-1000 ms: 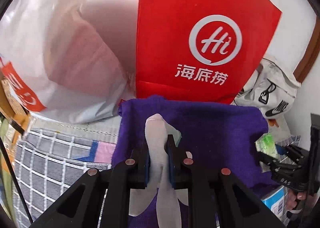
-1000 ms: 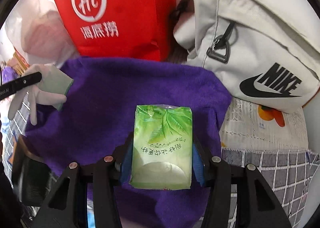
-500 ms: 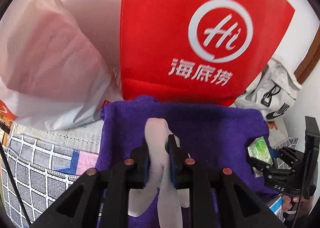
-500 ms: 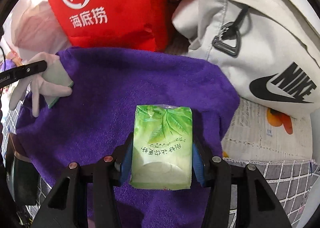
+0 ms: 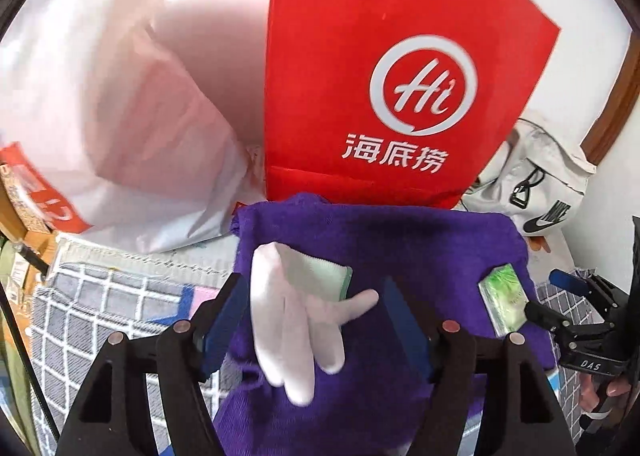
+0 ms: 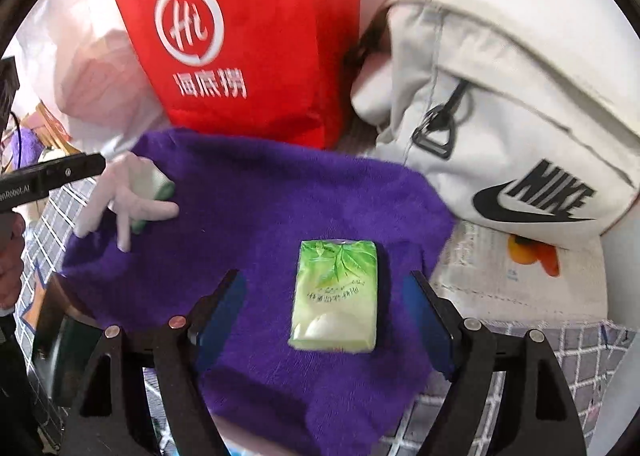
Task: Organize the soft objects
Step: 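Move the right tool back to the white sponge and grasp it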
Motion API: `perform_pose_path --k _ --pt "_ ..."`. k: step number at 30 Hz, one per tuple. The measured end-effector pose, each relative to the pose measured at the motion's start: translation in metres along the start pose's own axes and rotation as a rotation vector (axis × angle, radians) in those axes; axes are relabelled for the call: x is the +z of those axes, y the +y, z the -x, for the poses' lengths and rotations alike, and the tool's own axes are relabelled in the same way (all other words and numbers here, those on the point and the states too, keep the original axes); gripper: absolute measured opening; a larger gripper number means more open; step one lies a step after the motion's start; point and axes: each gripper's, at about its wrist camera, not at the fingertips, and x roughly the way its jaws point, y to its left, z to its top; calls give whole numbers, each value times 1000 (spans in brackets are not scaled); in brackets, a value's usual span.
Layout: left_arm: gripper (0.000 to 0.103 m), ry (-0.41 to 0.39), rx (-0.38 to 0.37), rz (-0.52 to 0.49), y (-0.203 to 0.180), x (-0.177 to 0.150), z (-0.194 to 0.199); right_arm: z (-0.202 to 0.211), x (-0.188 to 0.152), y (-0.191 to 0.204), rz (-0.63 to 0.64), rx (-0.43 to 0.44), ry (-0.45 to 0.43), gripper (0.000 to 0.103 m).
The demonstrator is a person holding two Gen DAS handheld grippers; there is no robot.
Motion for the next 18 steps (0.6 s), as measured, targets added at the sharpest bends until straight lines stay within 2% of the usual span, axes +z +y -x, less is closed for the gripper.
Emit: perform_pose_path --k 4,8,14,18 --pt "69 -35 4 0 0 -10 28 31 -9 -1 -34 20 -51 80" --pt "69 -105 20 -11 0 -30 60 67 -28 17 -37 26 -79 80" --pt "69 -82 -23 -14 -1 -63 94 106 -72 43 -28 44 -78 80" --pt "69 -72 -22 4 3 -91 114 124 -111 65 -25 88 -60 79"
